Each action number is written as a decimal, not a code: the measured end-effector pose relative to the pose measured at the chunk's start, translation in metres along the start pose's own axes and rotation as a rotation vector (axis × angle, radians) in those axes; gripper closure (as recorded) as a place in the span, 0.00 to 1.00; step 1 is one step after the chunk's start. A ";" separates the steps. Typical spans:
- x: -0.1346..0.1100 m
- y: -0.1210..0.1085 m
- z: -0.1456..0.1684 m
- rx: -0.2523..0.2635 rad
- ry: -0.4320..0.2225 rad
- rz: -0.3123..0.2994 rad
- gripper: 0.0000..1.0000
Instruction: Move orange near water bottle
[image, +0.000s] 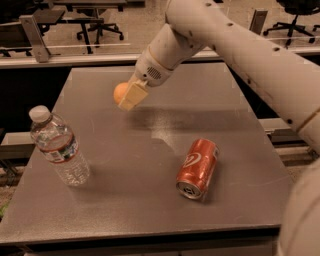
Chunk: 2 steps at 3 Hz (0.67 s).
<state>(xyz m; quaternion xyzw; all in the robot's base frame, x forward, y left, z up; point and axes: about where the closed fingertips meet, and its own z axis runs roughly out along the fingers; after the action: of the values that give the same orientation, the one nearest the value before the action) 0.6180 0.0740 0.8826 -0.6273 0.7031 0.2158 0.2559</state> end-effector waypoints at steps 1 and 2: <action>0.002 0.048 -0.015 -0.077 -0.018 -0.051 1.00; 0.003 0.094 -0.019 -0.151 -0.027 -0.099 1.00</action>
Offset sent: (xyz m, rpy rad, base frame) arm -0.1504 -0.0047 0.0137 0.0427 0.0866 0.2706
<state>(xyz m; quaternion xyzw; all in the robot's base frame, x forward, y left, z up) 0.5231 0.0710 0.8943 -0.6757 0.6495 0.2641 0.2276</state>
